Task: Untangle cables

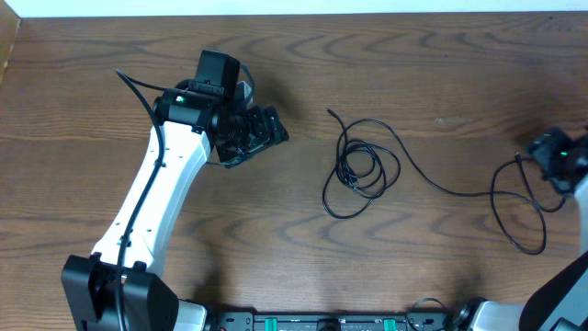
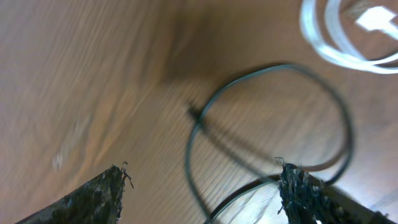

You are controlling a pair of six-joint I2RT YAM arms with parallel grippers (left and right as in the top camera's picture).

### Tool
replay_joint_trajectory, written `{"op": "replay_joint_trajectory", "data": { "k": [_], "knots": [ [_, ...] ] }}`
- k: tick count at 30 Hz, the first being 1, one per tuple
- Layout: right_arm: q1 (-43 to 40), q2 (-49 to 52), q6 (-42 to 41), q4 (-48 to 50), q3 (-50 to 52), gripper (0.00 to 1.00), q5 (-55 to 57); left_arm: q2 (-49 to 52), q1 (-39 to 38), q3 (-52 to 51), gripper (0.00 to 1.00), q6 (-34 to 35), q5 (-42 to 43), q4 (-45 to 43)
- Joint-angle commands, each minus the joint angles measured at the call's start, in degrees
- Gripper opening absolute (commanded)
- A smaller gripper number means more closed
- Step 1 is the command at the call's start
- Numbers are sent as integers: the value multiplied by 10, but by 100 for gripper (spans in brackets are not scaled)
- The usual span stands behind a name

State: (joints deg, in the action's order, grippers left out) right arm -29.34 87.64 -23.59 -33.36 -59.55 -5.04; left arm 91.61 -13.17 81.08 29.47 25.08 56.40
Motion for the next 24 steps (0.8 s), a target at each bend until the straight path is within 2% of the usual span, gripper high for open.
{"op": "replay_joint_trajectory", "data": {
  "k": [1,7,8,11,18,24],
  "knots": [
    [55,-2,30,-15,-3,78,-1,1,2,2,82,-14,-22,1],
    [139,-2,31,-34,-3,80,-6,1,2,2,82,-14,-29,-2],
    [161,-2,31,-37,-3,80,-21,1,1,2,82,-14,-59,-8],
    [193,-2,35,-37,0,80,-36,1,1,2,82,-14,-82,-13],
    [247,-2,35,-37,2,99,-37,2,-13,2,82,-14,-83,-32],
    [253,-2,35,-37,2,99,-37,23,-60,2,82,-12,-100,-60]
  ]
}}
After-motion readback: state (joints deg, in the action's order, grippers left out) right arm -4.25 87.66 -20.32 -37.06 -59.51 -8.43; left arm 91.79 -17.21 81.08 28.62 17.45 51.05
